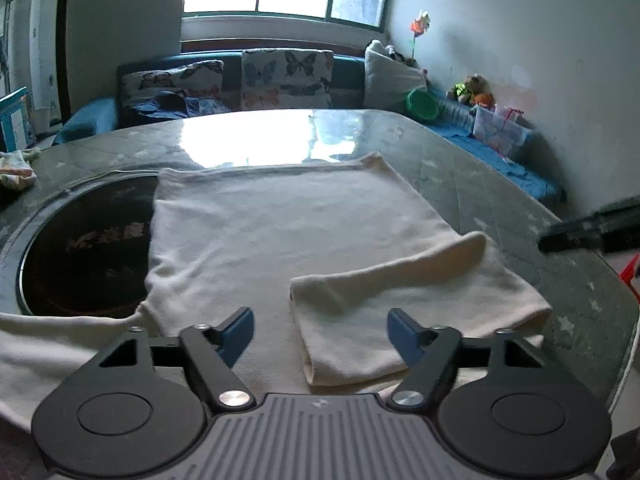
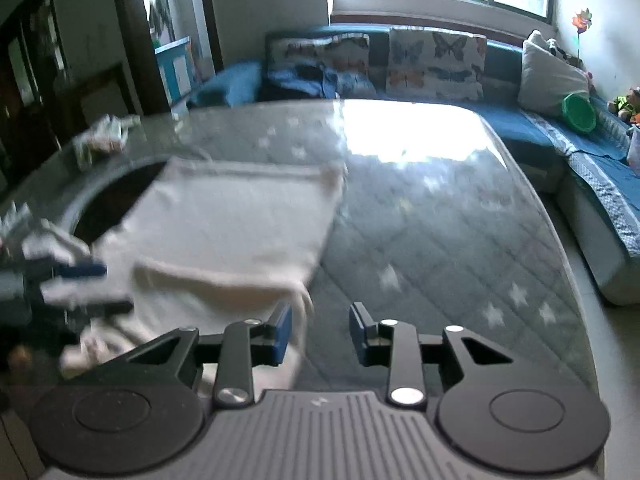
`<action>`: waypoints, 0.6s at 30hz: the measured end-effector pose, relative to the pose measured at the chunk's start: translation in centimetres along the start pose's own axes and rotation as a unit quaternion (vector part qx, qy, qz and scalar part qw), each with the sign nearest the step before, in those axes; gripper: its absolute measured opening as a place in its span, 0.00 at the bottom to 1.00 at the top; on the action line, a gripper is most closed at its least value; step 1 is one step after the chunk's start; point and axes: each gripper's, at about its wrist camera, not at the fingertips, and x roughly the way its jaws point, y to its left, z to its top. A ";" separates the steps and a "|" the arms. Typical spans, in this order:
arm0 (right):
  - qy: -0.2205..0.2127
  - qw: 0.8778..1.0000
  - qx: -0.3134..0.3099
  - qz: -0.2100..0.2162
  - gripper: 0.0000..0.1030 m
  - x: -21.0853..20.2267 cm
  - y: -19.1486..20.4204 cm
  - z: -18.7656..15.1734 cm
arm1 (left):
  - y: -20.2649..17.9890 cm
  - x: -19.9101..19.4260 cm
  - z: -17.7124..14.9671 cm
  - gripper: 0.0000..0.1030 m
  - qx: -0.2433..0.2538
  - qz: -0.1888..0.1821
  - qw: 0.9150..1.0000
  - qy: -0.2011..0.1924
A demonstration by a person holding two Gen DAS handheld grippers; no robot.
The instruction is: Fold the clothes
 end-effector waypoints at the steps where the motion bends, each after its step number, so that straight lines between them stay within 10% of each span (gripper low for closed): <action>1: 0.006 1.000 -0.006 -0.002 0.35 0.1 -0.1 -0.7 | -0.1 0.2 0.0 0.62 0.003 0.001 1.000 0.002; 10: 0.021 1.000 -0.016 -0.007 0.45 0.8 -0.4 -3.5 | -0.4 1.1 0.1 0.12 0.004 0.012 1.000 0.006; 18: 0.003 0.998 -0.057 -0.006 0.55 0.6 1.6 -4.6 | 0.2 -0.7 1.7 0.06 -0.007 0.025 0.999 -0.031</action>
